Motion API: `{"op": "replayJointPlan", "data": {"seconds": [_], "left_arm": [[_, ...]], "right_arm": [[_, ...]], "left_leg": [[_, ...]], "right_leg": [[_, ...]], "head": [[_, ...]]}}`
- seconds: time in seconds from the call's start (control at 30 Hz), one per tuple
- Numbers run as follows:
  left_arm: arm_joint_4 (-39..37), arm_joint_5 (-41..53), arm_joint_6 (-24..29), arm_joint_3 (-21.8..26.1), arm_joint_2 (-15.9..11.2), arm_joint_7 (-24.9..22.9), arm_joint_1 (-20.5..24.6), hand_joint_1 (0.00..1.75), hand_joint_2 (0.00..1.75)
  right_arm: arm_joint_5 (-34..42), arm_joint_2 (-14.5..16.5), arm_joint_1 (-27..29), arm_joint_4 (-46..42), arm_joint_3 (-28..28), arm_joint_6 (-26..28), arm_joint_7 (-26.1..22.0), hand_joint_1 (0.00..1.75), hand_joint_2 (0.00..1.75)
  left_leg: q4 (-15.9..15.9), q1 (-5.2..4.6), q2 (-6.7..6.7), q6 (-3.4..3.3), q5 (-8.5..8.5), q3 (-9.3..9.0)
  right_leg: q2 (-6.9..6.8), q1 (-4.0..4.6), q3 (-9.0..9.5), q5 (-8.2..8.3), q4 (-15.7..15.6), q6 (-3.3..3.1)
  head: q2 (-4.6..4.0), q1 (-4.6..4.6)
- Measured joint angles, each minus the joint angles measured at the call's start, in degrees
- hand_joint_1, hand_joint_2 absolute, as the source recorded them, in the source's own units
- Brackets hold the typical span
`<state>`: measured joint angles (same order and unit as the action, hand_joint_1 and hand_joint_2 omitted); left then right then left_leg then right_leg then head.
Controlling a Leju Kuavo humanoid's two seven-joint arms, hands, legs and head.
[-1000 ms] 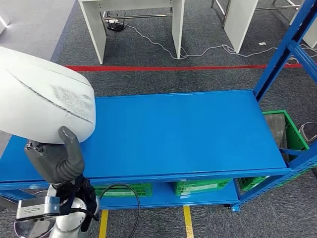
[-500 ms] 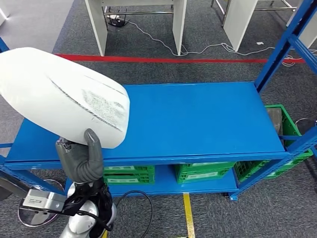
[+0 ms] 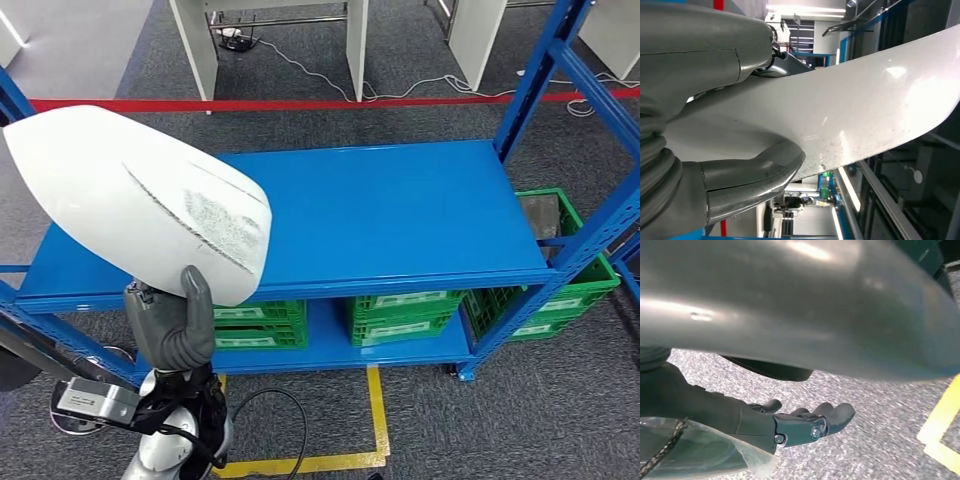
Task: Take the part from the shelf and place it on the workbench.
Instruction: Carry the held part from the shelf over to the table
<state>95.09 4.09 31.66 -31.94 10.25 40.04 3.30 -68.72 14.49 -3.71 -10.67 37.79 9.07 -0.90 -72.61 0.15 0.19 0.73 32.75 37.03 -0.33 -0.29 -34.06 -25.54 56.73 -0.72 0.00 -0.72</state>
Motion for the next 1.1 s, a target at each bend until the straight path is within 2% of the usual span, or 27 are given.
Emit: {"op": "replayJointPlan", "data": {"seconds": [0.07,0.1,0.13,0.17,0.23,0.27,0.3,0.33,0.4,0.43,0.47,0.5,0.53,0.57,0.6,0.63,0.67,0.7,0.77,0.8,0.83,0.9,0.93,0.97,1.0,1.03,1.1], "left_arm": [[-0.2,0.1,-0.3,0.1,0.0,0.0,0.0,1.75,1.75],[-0.2,0.2,-0.4,0.1,0.1,0.0,0.1,1.75,1.75],[-0.2,0.3,-0.5,0.2,0.1,0.0,0.1,1.75,1.75],[-0.2,0.4,-0.5,0.2,0.2,0.0,0.1,1.75,1.75],[-0.3,0.7,-0.5,0.3,0.2,0.0,0.1,1.75,1.75],[-0.4,0.7,-0.5,0.3,0.3,0.0,0.0,1.75,1.75],[-0.5,0.7,-0.5,0.4,0.3,0.0,0.0,1.75,1.75],[-0.6,0.7,-0.5,0.4,0.3,0.0,0.0,1.75,1.75],[-0.8,0.6,-0.5,0.5,0.4,0.0,0.0,1.75,1.75],[-0.9,0.5,-0.5,0.6,0.4,0.0,0.0,1.75,1.75],[-0.9,0.4,-0.6,0.7,0.4,0.0,0.0,1.75,1.75],[-1.0,0.4,-0.6,0.8,0.4,0.0,-0.1,1.75,1.75],[-1.0,0.4,-0.7,0.8,0.4,0.0,-0.1,1.75,1.75],[-1.0,0.5,-0.7,0.9,0.4,0.0,-0.1,1.75,1.75],[-1.0,0.6,-0.7,1.0,0.4,0.0,-0.1,1.75,1.75],[-1.0,0.6,-0.7,1.1,0.4,0.0,-0.1,1.75,1.75],[-1.0,0.6,-0.8,1.1,0.5,0.0,-0.1,1.75,1.75],[-1.1,0.7,-0.9,1.2,0.5,0.0,-0.1,1.75,1.75],[-1.1,0.6,-1.1,1.2,0.4,0.0,-0.2,1.75,1.75],[-1.1,0.4,-1.1,1.2,0.4,0.0,-0.3,1.75,1.75],[-1.1,0.1,-1.2,1.3,0.4,0.0,-0.3,1.75,1.75],[-1.1,-0.4,-1.3,1.4,0.3,0.0,-0.5,1.75,1.75],[-1.1,-0.5,-1.3,1.5,0.3,0.0,-0.7,1.75,1.75],[-1.1,-0.6,-1.3,1.5,0.3,0.0,-0.8,1.75,1.75],[-1.1,-0.6,-1.3,1.6,0.2,0.0,-0.9,1.75,1.75],[-1.1,-0.6,-1.3,1.6,0.2,0.0,-1.0,1.75,1.75],[-1.1,-0.5,-1.4,1.7,0.2,0.0,-1.1,1.75,1.75]], "right_arm": [[0.0,0.0,0.0,0.0,0.0,0.1,-0.3,0.0,0.0],[-0.1,0.0,0.0,0.0,0.0,0.1,-0.4,0.0,0.0],[-0.1,0.0,-0.1,0.0,0.0,0.2,-0.6,0.0,0.0],[-0.1,0.0,-0.1,0.0,0.0,0.2,-0.5,0.0,0.0],[-0.2,0.0,-0.1,0.0,0.0,0.4,-0.3,0.0,0.0],[-0.2,0.0,-0.1,0.0,0.0,0.4,-0.2,0.0,0.0],[-0.2,0.0,0.0,0.0,0.0,0.5,-0.2,0.0,0.0],[-0.2,0.0,0.0,0.0,0.0,0.5,-0.2,0.0,0.0],[-0.2,0.0,0.0,0.0,0.0,0.5,0.0,0.0,0.0],[-0.2,0.0,0.0,0.0,0.0,0.6,0.0,0.0,0.0],[-0.2,0.0,0.0,0.0,0.0,0.7,0.1,0.0,0.0],[-0.2,0.0,0.0,0.0,0.0,0.8,0.2,0.0,0.0],[-0.2,0.0,-0.1,0.0,0.0,0.9,0.3,0.0,0.0],[-0.2,0.0,-0.1,0.0,0.0,0.9,0.3,0.0,0.0],[-0.2,0.0,-0.2,0.0,0.0,1.0,0.3,0.0,0.0],[-0.2,0.0,-0.3,0.0,0.0,1.1,0.3,0.0,0.0],[-0.2,0.0,-0.3,0.0,0.0,1.1,0.1,0.0,0.0],[-0.1,0.0,-0.3,0.0,0.0,1.2,-0.1,0.0,0.0],[-0.1,0.0,-0.2,0.0,0.0,1.2,-0.5,0.0,0.0],[0.0,0.0,-0.2,0.0,0.0,1.3,-0.8,0.0,0.0],[0.0,0.0,-0.2,0.0,0.0,1.2,-1.0,0.0,0.0],[0.0,0.0,-0.2,0.0,0.0,1.1,-1.5,0.0,0.0],[0.0,0.0,-0.2,0.0,0.0,1.0,-1.6,0.0,0.0],[0.1,0.0,-0.1,0.0,0.1,0.9,-1.7,0.0,0.0],[0.1,0.0,-0.1,0.0,0.1,0.9,-1.7,0.0,0.0],[0.1,0.0,-0.1,0.0,0.1,0.9,-1.7,0.0,0.0],[0.1,0.0,-0.2,0.0,0.1,1.0,-1.7,0.0,0.0]], "left_leg": [[7.0,-0.21,-0.01,-0.84,-2.47,-5.34],[11.2,-0.34,0.0,-1.26,-2.82,-7.99],[14.3,-0.51,-0.01,-1.59,-2.71,-9.81],[16.1,-0.67,-0.01,-1.81,-2.37,-10.67],[17.1,-0.69,0.05,-2.16,-2.81,-10.4],[17.2,-0.61,0.15,-2.47,-3.3,-10.02],[17.4,-0.49,0.26,-2.84,-3.88,-9.53],[17.4,-0.41,0.36,-3.14,-4.47,-9.0],[17.3,-0.52,0.42,-3.44,-5.6,-7.61],[17.2,-0.57,0.44,-3.43,-6.16,-6.81],[17.0,-0.61,0.47,-3.4,-6.68,-5.96],[16.8,-0.62,0.49,-3.32,-7.15,-5.08],[16.5,-0.61,0.48,-3.22,-7.55,-4.26],[16.1,-0.61,0.46,-3.05,-7.87,-3.53],[15.7,-0.68,0.43,-2.83,-8.17,-2.92],[15.5,-0.76,0.43,-2.57,-8.53,-2.45],[15.3,-0.82,0.44,-2.31,-8.93,-2.08],[15.2,-0.88,0.46,-2.07,-9.37,-1.79],[14.8,-0.9,0.33,-1.56,-9.35,-1.16],[13.8,-0.86,0.22,-1.22,-8.15,-0.65],[11.6,-0.75,0.12,-0.84,-5.99,0.11],[4.7,-0.45,0.05,-0.2,-0.83,2.0],[1.3,-0.34,0.05,-0.04,0.63,2.66],[-0.8,-0.28,0.04,-0.01,0.75,2.71],[-0.9,-0.25,0.0,-0.08,-0.26,1.93],[1.0,-0.24,-0.2,-0.27,-1.88,0.16],[8.8,-0.22,-1.92,-1.0,-4.14,-5.21]], "right_leg": [[0.05,0.28,-1.23,1.03,0.1,0.11],[0.07,0.41,-1.65,1.54,0.2,0.24],[0.07,0.48,-1.99,2.1,0.2,0.46],[0.04,0.48,-2.28,2.65,0.1,0.74],[-0.03,0.35,-2.74,3.42,0.0,1.44],[-0.01,0.29,-3.22,2.79,0.4,1.78],[0.05,0.26,-3.92,1.11,1.7,2.1],[0.12,0.2,-4.88,-1.47,4.2,2.37],[0.18,0.12,-6.94,-6.68,11.6,2.74],[0.17,0.11,-7.43,-7.76,14.8,2.86],[0.17,0.1,-7.15,-7.53,16.4,2.92],[0.17,0.1,-5.87,-6.25,16.0,2.9],[0.17,0.1,-3.59,-4.58,13.5,2.81],[0.17,0.1,-0.79,-3.67,9.7,2.68],[0.21,0.14,2.16,-3.5,5.7,2.53],[0.28,0.18,4.28,-3.87,2.4,2.38],[0.35,0.23,5.45,-4.51,0.4,2.26],[0.41,0.29,5.81,-4.65,-0.3,2.06],[0.32,0.06,4.98,-4.17,-0.6,1.34],[0.23,-0.08,4.56,-3.81,-0.7,0.84],[0.15,-0.21,4.1,-3.39,-0.8,0.44],[0.18,-0.21,3.2,-2.56,-0.8,0.06],[0.29,-0.2,2.64,-2.09,-0.7,0.06],[0.48,-0.2,2.07,-1.64,-0.7,0.11],[0.77,-0.19,1.5,-1.19,-0.7,0.2],[1.14,-0.19,0.99,-0.77,-0.6,0.32],[2.06,-0.12,0.19,0.0,-0.5,0.7]], "head": [[0.0,0.0],[0.0,0.03],[0.0,0.05],[0.0,0.04],[0.0,0.06],[0.0,0.09],[0.0,0.18],[0.0,0.26],[0.0,0.38],[0.0,0.37],[0.0,0.37],[0.0,0.37],[0.0,0.37],[0.0,0.38],[0.0,0.35],[0.0,0.33],[0.0,0.32],[0.0,0.3],[0.0,0.3],[0.0,0.17],[0.0,0.06],[0.0,-0.18],[0.0,-0.19],[0.0,-0.19],[0.0,-0.2],[0.0,-0.19],[0.0,-0.18]]}}
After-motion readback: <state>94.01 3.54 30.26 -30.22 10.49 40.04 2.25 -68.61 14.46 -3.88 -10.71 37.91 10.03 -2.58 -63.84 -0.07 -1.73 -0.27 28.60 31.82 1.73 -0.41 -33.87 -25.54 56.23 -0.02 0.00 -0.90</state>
